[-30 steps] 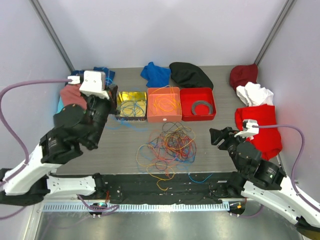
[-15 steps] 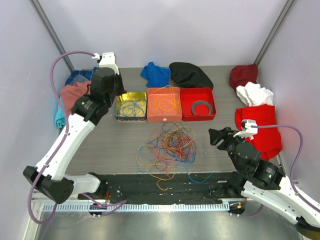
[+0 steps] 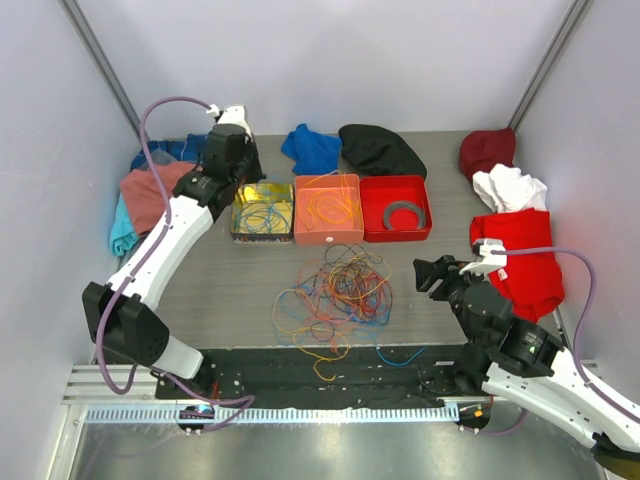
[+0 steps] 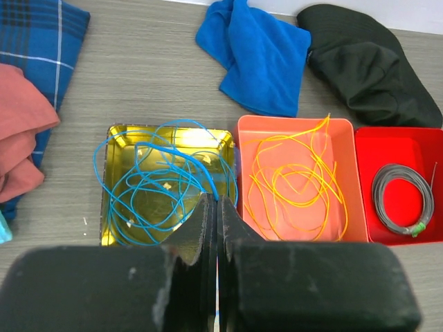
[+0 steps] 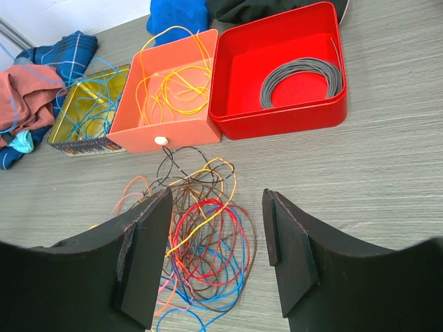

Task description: Untangle the cables

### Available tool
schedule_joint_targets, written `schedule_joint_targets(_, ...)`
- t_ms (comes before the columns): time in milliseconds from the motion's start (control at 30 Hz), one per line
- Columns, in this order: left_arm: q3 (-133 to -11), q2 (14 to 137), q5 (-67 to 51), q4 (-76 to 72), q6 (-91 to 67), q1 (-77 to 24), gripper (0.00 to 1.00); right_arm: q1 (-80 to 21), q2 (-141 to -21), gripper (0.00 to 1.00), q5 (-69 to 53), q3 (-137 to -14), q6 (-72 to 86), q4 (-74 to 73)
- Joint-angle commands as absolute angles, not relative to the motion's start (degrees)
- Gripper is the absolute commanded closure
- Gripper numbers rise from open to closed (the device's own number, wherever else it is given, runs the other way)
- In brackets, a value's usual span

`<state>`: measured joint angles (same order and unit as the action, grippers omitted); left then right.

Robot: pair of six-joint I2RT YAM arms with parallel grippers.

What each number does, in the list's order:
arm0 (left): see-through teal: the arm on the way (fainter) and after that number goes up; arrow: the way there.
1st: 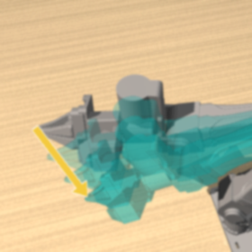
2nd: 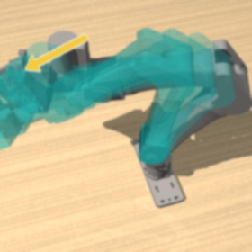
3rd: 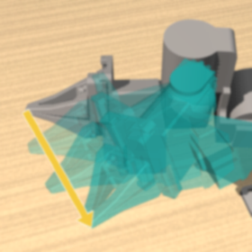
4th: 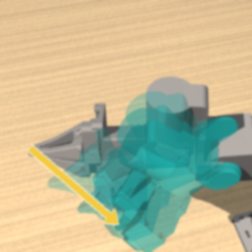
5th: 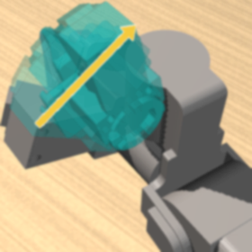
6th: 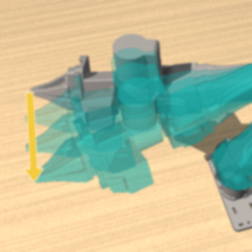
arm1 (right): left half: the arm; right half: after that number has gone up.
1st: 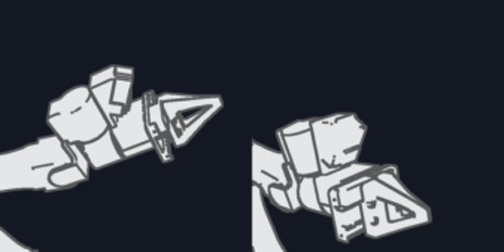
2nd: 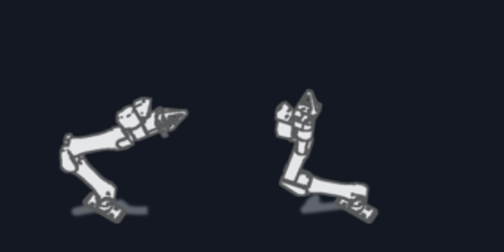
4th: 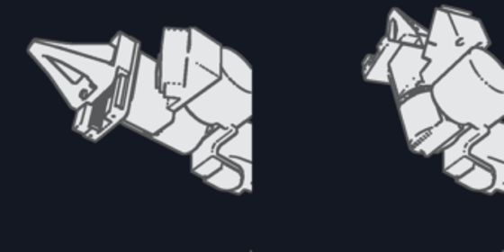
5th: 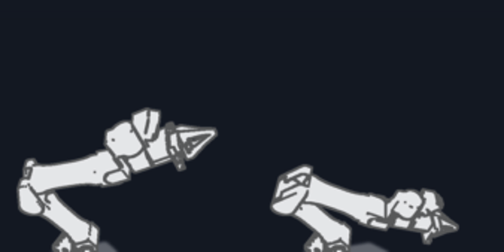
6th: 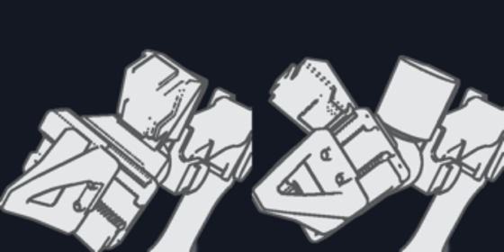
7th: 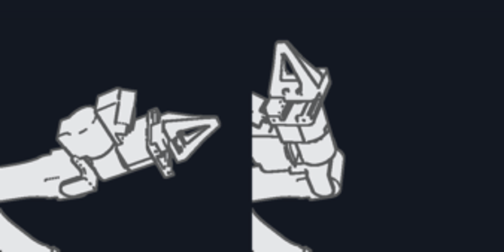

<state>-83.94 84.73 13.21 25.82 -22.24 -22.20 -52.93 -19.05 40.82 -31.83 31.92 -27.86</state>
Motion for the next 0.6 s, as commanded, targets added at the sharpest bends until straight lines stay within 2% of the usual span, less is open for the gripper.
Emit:
schedule_joint_targets(0,-83.9,86.2,10.8,20.4,-23.6,-19.9,1.0,-53.2,-19.1,0.37,41.6,-31.6,31.5,-25.3)
schedule_joint_targets(567,-83.1,100.6,8.6,13.5,-26.6,-17.3,1.0,-53.2,-19.8,0.37,42.1,-31.2,31.6,-25.3)
